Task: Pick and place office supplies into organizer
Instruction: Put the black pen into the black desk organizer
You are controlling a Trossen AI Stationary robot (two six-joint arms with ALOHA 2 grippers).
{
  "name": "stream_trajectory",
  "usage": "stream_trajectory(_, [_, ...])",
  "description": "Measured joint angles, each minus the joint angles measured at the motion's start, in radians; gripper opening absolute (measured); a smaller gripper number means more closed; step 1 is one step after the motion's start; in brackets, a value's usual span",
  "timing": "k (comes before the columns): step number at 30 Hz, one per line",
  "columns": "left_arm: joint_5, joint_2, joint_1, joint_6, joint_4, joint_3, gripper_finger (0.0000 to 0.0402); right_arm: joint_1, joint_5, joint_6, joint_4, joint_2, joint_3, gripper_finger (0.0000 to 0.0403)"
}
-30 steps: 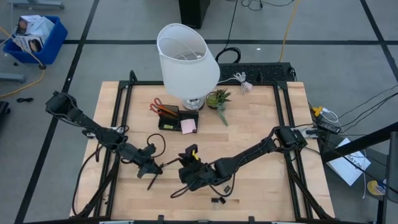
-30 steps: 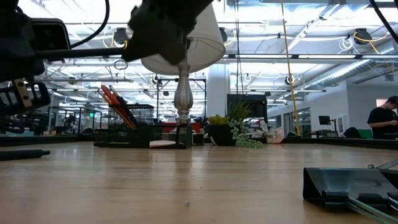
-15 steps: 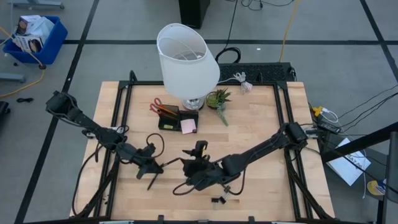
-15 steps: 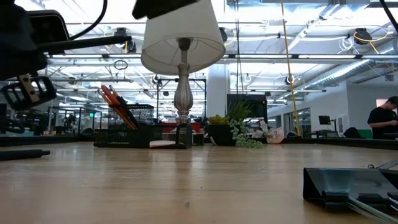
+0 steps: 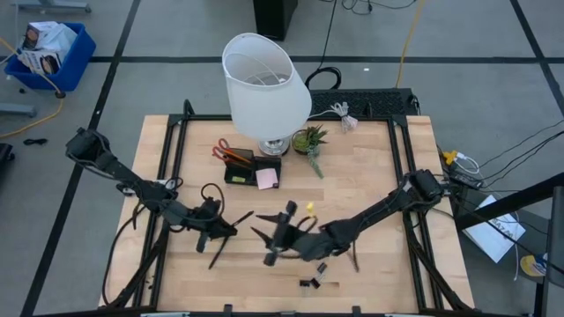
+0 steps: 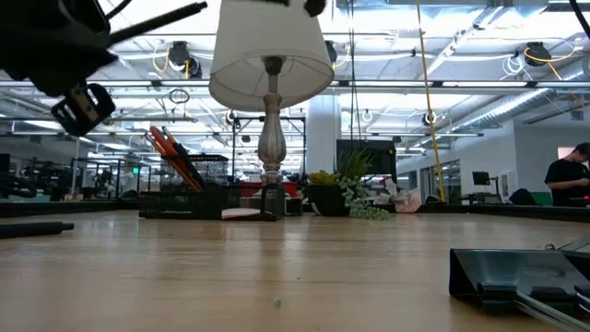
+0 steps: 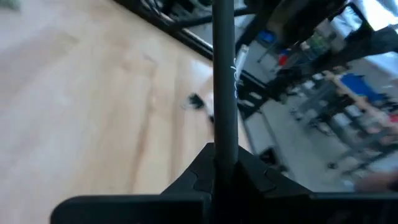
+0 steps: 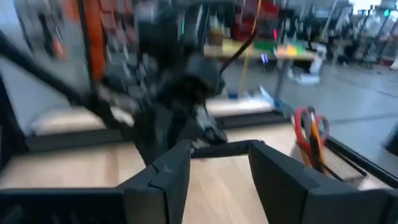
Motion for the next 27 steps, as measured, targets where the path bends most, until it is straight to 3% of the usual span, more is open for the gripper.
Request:
stream_trajectory(5, [-0.046,-0.001,-0.032,0.102,0.071,-0.001,0.0025,-0.006,-0.042,-0.034,0.485,-0.052,-0.261,0.0155])
stream_trajectory(8, [-0.078,0.000,-0.040,0.122,0.091,-0.001,0.0025,-0.033,-0.188,0.068,0.778,-0.052,-0.414,0.0155])
stream_trajectory(11, [-0.098,0.000,-0.042,0.150,0.089,0.000,0.0025,-0.079,-0.352,0.218,0.933,-0.019,-0.492,0.0155])
stream_trajectory(19, [-0.136,0.000,-0.038,0.157,0.095,0.000,0.0025,-0.154,-0.524,0.265,0.974,0.074,-0.421,0.0155])
stream_trajectory(27, [-0.179,0.000,-0.038,0.170,0.101,0.000,0.0032,-0.178,-0.574,0.232,0.753,0.081,-0.251,0.0155])
